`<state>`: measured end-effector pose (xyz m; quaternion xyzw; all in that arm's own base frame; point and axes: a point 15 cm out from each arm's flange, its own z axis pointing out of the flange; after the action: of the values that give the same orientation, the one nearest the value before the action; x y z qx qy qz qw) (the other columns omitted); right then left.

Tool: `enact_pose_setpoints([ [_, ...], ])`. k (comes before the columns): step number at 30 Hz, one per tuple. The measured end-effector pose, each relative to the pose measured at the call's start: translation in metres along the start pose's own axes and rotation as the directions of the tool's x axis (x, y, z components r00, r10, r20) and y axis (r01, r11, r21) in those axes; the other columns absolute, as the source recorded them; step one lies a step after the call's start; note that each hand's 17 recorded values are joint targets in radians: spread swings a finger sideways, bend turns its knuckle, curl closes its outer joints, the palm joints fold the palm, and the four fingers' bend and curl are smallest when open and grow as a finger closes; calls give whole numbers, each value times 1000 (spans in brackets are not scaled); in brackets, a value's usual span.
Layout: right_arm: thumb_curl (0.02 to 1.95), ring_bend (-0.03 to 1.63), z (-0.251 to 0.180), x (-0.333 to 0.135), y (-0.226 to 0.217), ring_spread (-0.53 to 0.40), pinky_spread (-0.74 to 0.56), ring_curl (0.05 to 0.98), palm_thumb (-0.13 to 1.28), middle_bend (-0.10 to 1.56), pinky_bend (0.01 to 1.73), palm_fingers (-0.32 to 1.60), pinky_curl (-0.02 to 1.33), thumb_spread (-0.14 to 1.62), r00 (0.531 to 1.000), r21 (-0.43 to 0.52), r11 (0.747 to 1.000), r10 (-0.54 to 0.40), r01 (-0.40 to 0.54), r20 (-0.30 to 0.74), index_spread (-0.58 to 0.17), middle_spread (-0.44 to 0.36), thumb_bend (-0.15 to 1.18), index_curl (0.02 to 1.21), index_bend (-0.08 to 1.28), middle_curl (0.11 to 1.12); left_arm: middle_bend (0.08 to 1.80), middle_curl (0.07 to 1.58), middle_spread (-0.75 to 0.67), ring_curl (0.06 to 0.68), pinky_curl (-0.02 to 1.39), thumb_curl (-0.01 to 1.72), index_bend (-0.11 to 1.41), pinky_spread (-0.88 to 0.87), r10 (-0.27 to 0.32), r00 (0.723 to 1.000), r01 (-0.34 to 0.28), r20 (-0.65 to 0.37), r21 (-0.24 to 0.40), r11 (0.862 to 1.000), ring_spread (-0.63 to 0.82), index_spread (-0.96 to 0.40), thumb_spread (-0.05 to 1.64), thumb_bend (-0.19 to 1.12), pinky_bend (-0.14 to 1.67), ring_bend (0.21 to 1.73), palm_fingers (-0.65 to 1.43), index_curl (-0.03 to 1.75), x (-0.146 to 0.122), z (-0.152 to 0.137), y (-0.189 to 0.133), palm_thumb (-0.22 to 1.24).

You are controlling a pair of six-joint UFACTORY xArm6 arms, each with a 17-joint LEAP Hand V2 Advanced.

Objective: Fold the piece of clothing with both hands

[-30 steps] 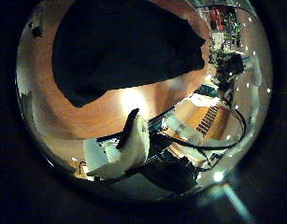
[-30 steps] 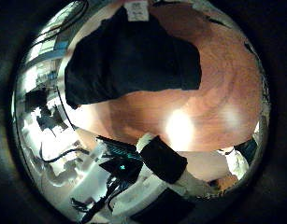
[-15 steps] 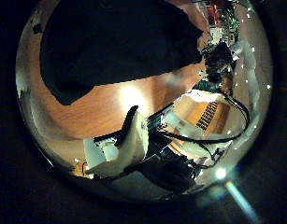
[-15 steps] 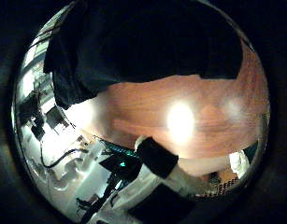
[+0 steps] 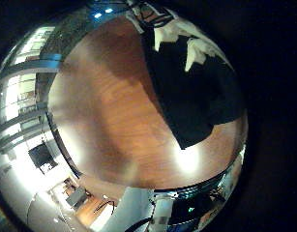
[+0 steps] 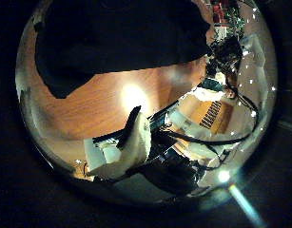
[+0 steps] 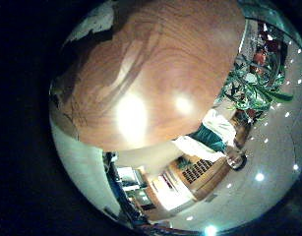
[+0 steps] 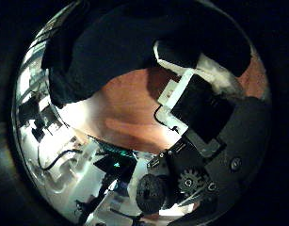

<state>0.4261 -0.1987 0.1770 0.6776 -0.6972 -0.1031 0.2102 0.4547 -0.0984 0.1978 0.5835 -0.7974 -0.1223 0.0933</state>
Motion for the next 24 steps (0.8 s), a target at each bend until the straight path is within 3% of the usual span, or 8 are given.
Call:
enact_pose_setpoints([
  [5, 483, 1302, -4, 33, 11, -238, -248, 600, 961, 1118, 1264, 1130, 655, 1172, 998, 43, 997, 63, -64, 18, -413, -202, 70, 764, 866, 778, 176, 317, 232, 247, 403, 259, 188, 315, 10, 1000, -10, 3, -8, 1000, 246, -2, 1304, -12, 374, 704, 131, 421, 8, 10, 10, 253],
  [12, 516, 1363, -16, 74, 30, -230, -231, 660, 975, 1193, 1311, 1046, 728, 1228, 989, 92, 985, 142, -146, 43, -386, -189, 46, 859, 925, 831, 179, 313, 229, 245, 394, 257, 186, 315, 7, 1000, -7, 3, -19, 1000, 248, -6, 1305, -12, 365, 706, 142, 415, 15, 29, 11, 253],
  [17, 531, 1375, -46, 75, 37, -228, -215, 685, 979, 1211, 1316, 1017, 765, 1249, 988, 161, 975, 150, -154, 34, -377, -184, 28, 900, 936, 849, 176, 311, 222, 242, 390, 256, 186, 308, 6, 1000, -6, -6, -36, 999, 249, -9, 1305, -12, 367, 702, 147, 412, 18, 42, 9, 254],
  [24, 552, 1384, -118, 31, 36, -228, -203, 712, 981, 1229, 1316, 993, 812, 1264, 996, 321, 944, 84, -81, 4, -371, -178, -4, 950, 945, 869, 184, 314, 211, 238, 382, 261, 187, 297, -17, 1000, 17, -16, 5, 1000, 240, -10, 1301, -12, 356, 692, 165, 411, 6, 20, 14, 261],
])
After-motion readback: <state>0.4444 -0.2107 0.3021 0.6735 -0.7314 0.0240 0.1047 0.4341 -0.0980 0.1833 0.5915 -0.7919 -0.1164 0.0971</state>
